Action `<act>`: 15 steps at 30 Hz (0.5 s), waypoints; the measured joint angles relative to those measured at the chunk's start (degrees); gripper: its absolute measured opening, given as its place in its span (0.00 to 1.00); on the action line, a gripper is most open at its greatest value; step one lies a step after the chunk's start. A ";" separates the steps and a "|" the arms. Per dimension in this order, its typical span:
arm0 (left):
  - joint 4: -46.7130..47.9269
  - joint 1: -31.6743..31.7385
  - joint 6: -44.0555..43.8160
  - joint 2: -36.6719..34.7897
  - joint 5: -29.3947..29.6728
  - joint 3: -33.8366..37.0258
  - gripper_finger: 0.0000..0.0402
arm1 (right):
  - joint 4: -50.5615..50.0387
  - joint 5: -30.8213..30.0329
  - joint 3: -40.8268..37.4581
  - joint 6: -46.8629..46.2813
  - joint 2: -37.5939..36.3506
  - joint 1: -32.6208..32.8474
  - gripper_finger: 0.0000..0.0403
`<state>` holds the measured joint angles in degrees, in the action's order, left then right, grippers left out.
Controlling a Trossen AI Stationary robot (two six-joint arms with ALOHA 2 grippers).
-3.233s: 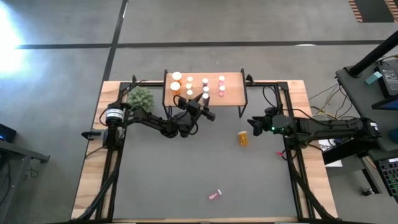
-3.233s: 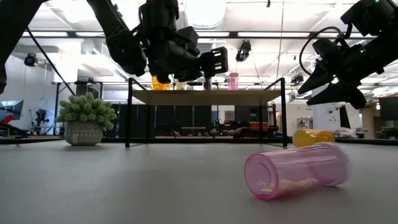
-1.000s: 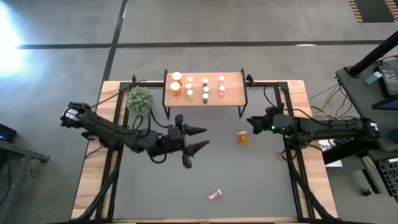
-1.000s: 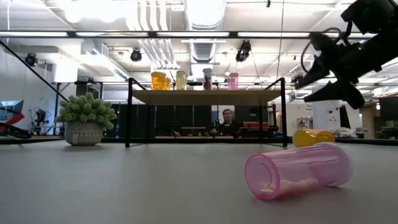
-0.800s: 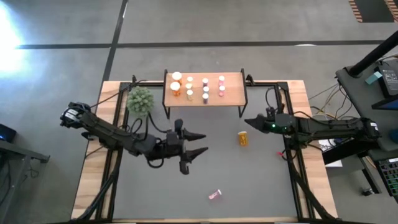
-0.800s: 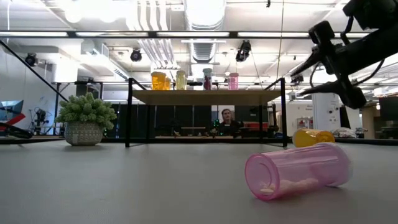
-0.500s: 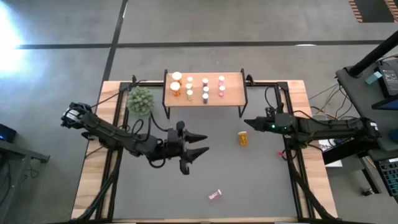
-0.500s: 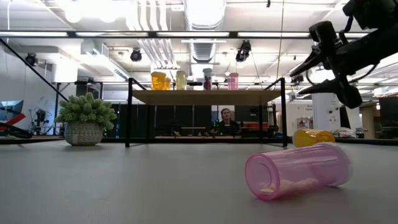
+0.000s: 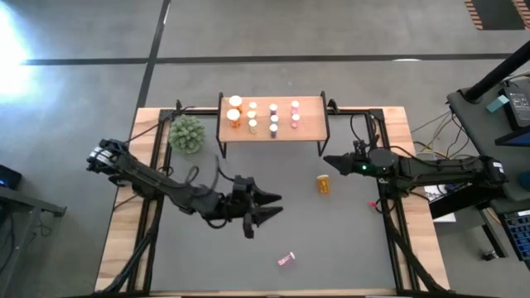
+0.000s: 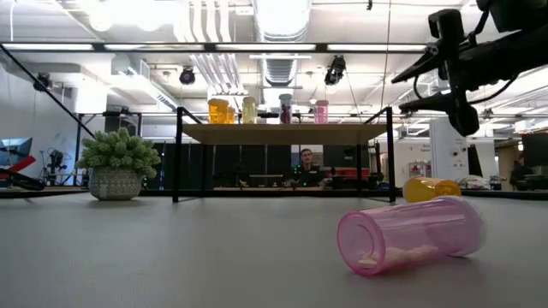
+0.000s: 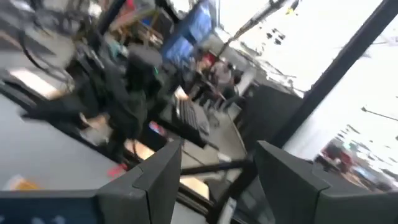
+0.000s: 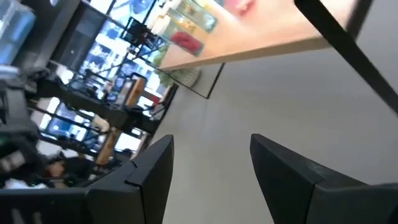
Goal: Pick and place medicine bottles onto shelf by color
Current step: Put the pink pill bottle on the shelf aligned with the other pink pill bottles
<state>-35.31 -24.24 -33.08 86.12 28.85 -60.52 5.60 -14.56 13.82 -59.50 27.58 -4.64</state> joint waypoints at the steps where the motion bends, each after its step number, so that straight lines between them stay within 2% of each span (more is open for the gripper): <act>1: -0.13 -0.14 -1.26 1.44 -0.64 -0.85 0.47 | -0.19 0.01 0.00 -1.16 -0.03 0.00 0.50; 5: -0.39 -1.23 -2.64 7.19 -1.98 -4.56 0.47 | -1.06 1.39 0.00 -3.98 0.17 0.04 0.50; 9: -0.04 -2.04 -2.90 12.44 -6.60 -7.88 0.47 | -0.77 6.22 0.00 -5.40 0.36 0.16 0.50; 12: -0.14 -2.35 -6.75 15.55 -10.70 -10.06 0.47 | -0.24 9.91 0.00 -6.78 0.36 0.70 0.50; 15: -0.12 -2.48 -11.98 18.99 -13.99 -12.25 0.47 | 1.75 15.11 0.00 -4.00 0.34 1.79 0.50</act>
<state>-35.43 -26.72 -45.07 105.10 14.86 -72.77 7.35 0.55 13.82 -63.50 27.92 -2.85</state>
